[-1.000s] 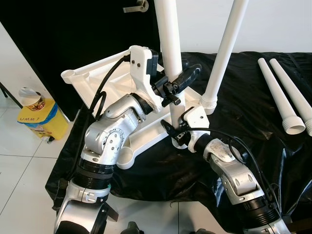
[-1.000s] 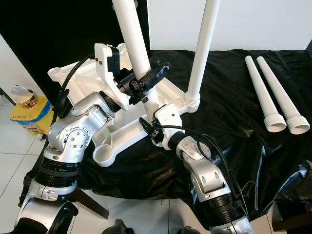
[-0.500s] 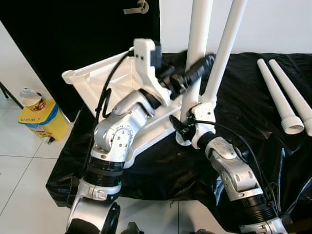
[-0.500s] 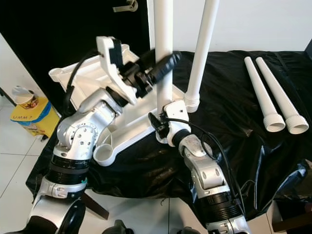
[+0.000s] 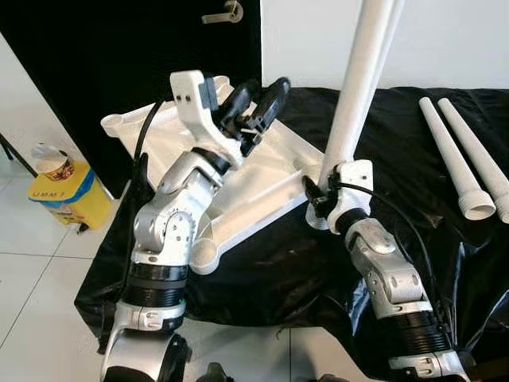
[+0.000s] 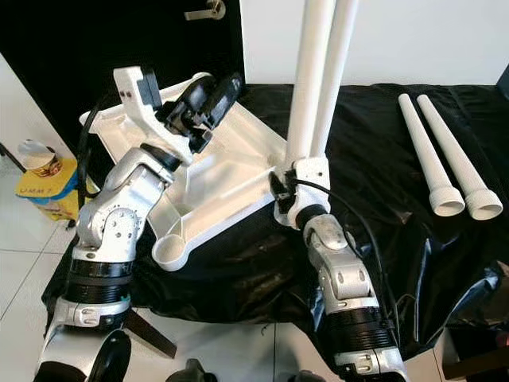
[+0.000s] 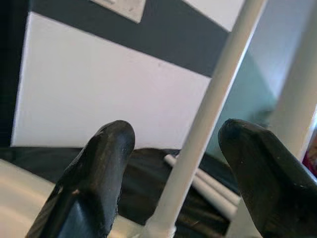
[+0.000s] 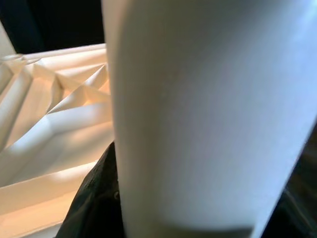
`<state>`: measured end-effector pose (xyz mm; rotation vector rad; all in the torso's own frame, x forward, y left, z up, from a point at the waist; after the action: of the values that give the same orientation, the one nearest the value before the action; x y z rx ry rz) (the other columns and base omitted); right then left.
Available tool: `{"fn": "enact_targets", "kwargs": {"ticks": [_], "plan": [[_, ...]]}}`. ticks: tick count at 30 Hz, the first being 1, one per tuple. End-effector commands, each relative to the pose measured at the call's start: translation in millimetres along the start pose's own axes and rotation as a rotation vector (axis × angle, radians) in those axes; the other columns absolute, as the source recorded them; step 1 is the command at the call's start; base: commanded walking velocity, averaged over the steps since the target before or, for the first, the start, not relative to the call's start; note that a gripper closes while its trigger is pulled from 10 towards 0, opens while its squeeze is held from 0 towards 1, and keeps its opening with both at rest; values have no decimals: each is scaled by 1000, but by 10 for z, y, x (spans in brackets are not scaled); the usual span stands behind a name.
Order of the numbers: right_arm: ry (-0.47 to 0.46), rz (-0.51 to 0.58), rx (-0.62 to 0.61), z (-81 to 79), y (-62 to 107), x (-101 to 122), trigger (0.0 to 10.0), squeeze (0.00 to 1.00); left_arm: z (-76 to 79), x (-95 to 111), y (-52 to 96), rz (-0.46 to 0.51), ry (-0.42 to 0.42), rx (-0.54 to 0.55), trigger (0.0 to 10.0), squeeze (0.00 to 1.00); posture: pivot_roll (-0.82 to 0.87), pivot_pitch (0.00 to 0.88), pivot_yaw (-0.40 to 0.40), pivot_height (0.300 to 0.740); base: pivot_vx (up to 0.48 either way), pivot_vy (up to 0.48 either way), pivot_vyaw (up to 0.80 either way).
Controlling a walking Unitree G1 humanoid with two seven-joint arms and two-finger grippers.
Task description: Building children table
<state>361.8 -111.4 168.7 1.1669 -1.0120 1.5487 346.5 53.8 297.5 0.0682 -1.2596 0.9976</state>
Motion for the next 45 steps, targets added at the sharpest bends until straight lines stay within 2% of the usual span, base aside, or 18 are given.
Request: {"fn": "enact_targets", "kwargs": {"ticks": [1, 2, 4, 9, 11, 12, 14, 17, 19, 26, 27, 31, 33, 34, 35, 36, 38, 45], "plan": [[14, 39, -23, 44, -10, 72, 10000, 0, -42, -10, 33, -3, -38, 21, 10000, 0, 19, 0, 6, 740, 0, 0, 0], [14, 39, -23, 44, -10, 72, 10000, 0, -42, -10, 33, -3, -38, 21, 10000, 0, 19, 0, 6, 740, 0, 0, 0], [21, 47, -50, 112, 8, 62, 10000, 0, -237, -52, 122, -12, -78, 120, 10000, 0, 5, 0, -8, 740, 0, 0, 0], [18, 59, -63, 149, 26, 68, 10000, 0, -377, -83, 211, -17, -98, 192, 10000, 0, -17, 0, -5, 740, 0, 0, 0], [23, 65, -76, 163, 59, 77, 10000, 0, -478, -145, 338, -47, -119, 233, 10000, 0, -55, 0, 13, 740, 0, 0, 0], [23, 65, -76, 163, 59, 77, 10000, 0, -478, -145, 338, -47, -119, 233, 10000, 0, -55, 0, 13, 740, 0, 0, 0], [33, 57, -96, 188, 104, 54, 10000, 0, -562, -221, 460, -96, -155, 261, 10000, 0, -84, 1, 26, 740, 0, 0, 0], [35, 54, -101, 198, 126, 46, 10000, 0, -591, -247, 504, -113, -167, 270, 10000, 0, -102, 7, 37, 740, 0, 0, 0], [43, 58, -110, 206, 161, 53, 10000, 0, -673, -294, 605, -145, -190, 299, 10000, 0, -137, 21, 68, 740, 0, 0, 0], [57, 66, -121, 214, 192, 65, 10000, 0, -758, -320, 684, -164, -201, 333, 10000, 0, -167, 26, 88, 740, 0, 0, 0], [68, 70, -132, 229, 228, 74, 10000, 0, -830, -343, 752, -192, -245, 350, 10000, 0, -197, 37, 114, 740, 0, 0, 0], [77, 71, -142, 242, 259, 77, 10000, 0, -886, -363, 806, -217, -278, 362, 10000, 0, -205, 38, 121, 740, 0, 0, 0], [87, 62, -169, 275, 337, 54, 10000, 0, -980, -391, 892, -272, -381, 364, 10000, 0, -224, 40, 139, 740, 0, 0, 0], [87, 62, -169, 275, 337, 54, 10000, 0, -980, -391, 892, -272, -381, 364, 10000, 0, -224, 40, 139, 740, 0, 0, 0], [90, 58, -177, 280, 359, 43, 10000, 0, -1007, -398, 912, -293, -422, 359, 10000, 0, -228, 38, 146, 740, 0, 0, 0], [90, 58, -177, 280, 359, 43, 10000, 0, -1007, -398, 912, -293, -422, 359, 10000, 0, -228, 38, 146, 740, 0, 0, 0], [92, 56, -183, 273, 377, 36, 10000, 0, -1048, -396, 939, -321, -475, 348, 10000, 0, -226, 37, 149, 740, 0, 0, 0], [95, 61, -177, 231, 353, 56, 10000, 0, -1109, -409, 1018, -366, -539, 342, 10000, 0, -191, 42, 142, 740, 0, 0, 0]]}}
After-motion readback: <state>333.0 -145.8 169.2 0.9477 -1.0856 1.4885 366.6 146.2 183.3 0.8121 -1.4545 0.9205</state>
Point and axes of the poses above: a point about 5 cm out from each wrist's last joint towards the gripper, its own y axis pointing back from the gripper into the wrist, its own x axis along the axis of the wrist's last joint, z = x × y, the point moved 5 cm from there along -y, pointing out of the wrist towards the gripper, and after that the axes turned 12 degrees about y, right-handed, at the moved point
